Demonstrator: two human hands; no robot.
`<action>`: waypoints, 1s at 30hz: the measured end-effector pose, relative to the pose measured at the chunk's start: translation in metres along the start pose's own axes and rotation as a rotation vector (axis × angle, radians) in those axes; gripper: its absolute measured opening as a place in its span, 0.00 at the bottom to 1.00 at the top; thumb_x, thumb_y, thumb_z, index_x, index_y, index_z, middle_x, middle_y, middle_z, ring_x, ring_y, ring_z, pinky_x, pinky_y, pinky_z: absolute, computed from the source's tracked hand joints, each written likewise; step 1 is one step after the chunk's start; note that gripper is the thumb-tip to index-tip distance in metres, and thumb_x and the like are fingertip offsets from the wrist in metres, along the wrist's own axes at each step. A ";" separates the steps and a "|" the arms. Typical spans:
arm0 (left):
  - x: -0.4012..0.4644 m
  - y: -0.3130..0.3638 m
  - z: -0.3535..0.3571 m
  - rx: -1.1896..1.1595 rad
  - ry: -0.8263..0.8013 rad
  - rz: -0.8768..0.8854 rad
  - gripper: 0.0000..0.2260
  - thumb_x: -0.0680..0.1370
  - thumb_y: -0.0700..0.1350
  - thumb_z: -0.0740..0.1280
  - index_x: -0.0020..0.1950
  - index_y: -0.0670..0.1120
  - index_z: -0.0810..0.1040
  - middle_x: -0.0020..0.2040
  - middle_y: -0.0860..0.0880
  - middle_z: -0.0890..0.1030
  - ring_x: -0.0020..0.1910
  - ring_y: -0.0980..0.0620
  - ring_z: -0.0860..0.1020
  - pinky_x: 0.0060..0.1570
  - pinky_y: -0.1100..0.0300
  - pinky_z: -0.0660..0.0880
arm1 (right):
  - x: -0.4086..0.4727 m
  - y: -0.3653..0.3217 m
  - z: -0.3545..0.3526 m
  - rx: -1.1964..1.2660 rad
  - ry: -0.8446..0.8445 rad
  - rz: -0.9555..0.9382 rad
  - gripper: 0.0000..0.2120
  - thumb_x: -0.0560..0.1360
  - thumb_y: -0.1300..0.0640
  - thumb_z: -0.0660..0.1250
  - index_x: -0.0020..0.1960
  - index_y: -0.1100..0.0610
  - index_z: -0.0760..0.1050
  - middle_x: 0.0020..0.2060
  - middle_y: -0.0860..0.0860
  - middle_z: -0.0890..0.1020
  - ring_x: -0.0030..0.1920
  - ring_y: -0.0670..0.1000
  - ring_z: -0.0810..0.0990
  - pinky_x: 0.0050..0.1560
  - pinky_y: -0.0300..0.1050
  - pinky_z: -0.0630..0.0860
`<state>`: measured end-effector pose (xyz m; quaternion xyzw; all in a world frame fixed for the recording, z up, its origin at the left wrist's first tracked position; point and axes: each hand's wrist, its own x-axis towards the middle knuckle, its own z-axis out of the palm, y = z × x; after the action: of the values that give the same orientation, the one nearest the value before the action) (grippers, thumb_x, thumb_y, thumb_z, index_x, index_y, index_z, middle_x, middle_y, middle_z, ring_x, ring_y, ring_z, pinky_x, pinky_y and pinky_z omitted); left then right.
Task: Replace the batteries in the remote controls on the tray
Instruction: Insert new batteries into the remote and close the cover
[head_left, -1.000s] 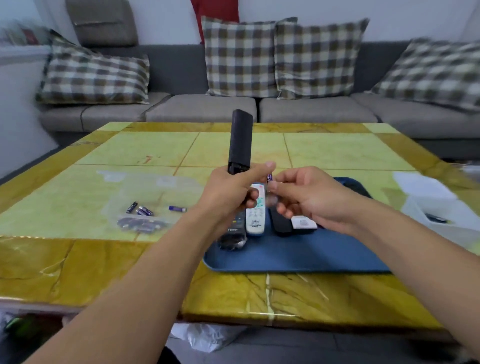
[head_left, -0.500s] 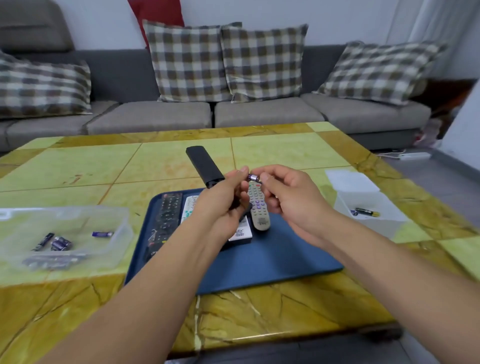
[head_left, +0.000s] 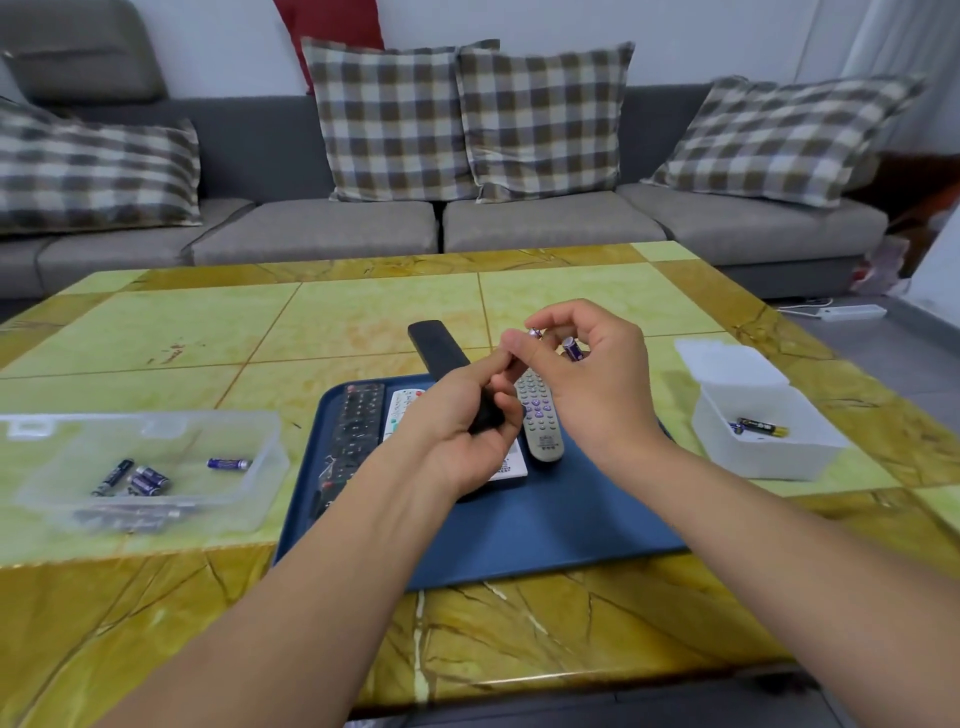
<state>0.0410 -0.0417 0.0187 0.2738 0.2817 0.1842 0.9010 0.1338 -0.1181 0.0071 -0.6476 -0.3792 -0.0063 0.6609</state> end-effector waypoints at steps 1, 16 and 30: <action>0.000 0.001 -0.002 -0.003 0.003 -0.007 0.04 0.79 0.41 0.70 0.49 0.40 0.81 0.41 0.48 0.85 0.23 0.61 0.69 0.23 0.72 0.69 | 0.000 0.000 0.003 0.017 0.022 0.028 0.09 0.68 0.52 0.79 0.43 0.53 0.82 0.34 0.47 0.83 0.39 0.45 0.81 0.46 0.35 0.74; -0.012 0.015 -0.024 0.216 -0.147 -0.106 0.28 0.81 0.66 0.55 0.60 0.45 0.80 0.33 0.49 0.71 0.23 0.57 0.59 0.20 0.68 0.52 | 0.010 -0.002 0.002 0.608 -0.023 0.689 0.07 0.73 0.58 0.75 0.47 0.58 0.78 0.39 0.58 0.85 0.21 0.46 0.60 0.19 0.35 0.58; -0.007 0.015 -0.023 0.338 -0.155 0.036 0.06 0.84 0.44 0.60 0.57 0.44 0.74 0.44 0.43 0.81 0.32 0.50 0.76 0.24 0.63 0.73 | 0.008 -0.012 0.003 0.288 -0.027 0.273 0.08 0.68 0.61 0.79 0.43 0.61 0.82 0.29 0.44 0.80 0.27 0.40 0.75 0.27 0.31 0.69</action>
<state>0.0193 -0.0241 0.0147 0.4396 0.2331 0.1289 0.8578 0.1324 -0.1139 0.0207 -0.5918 -0.2936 0.1466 0.7362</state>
